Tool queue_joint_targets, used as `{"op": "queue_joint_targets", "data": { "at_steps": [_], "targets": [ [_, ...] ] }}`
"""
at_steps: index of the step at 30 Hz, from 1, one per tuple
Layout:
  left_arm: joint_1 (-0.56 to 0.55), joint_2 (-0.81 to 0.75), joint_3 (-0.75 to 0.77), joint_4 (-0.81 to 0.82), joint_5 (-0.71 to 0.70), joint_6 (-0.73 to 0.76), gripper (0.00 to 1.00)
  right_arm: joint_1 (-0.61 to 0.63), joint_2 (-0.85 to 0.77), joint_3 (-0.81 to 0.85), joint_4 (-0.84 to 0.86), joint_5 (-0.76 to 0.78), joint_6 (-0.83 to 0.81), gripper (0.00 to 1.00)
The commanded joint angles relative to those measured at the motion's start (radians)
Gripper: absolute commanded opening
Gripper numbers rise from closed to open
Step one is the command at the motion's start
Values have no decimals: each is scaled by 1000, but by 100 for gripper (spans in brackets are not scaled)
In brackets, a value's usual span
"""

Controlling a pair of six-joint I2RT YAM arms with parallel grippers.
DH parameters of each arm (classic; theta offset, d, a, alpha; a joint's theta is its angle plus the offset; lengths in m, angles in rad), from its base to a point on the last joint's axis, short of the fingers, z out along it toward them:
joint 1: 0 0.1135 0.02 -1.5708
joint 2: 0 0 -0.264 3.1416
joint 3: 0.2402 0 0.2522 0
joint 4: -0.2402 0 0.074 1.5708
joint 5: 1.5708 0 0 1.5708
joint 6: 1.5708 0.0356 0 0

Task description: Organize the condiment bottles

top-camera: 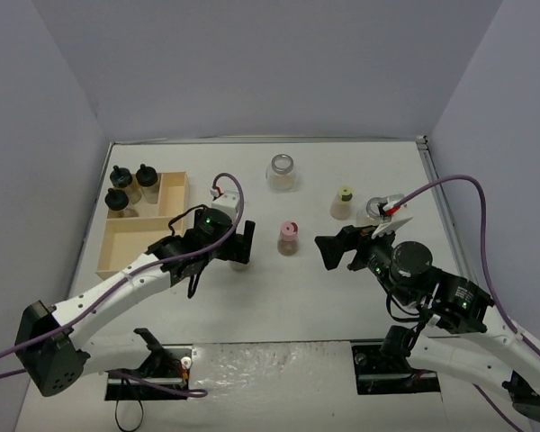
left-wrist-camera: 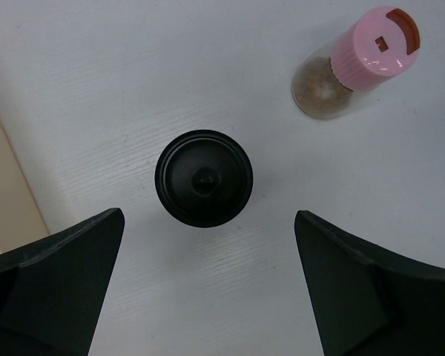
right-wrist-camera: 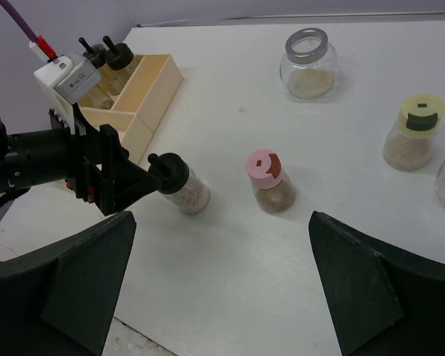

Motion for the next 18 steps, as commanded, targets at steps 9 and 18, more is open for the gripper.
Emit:
{"op": "queue_joint_targets", "data": {
  "at_steps": [9,18],
  "targets": [
    [0,133,53,140,-54,4,97,4,-9,-12,13,34,34,100],
    [2,191,54,138,-48,-17,87,5,-38,-30,6,36,44,100]
  ]
}}
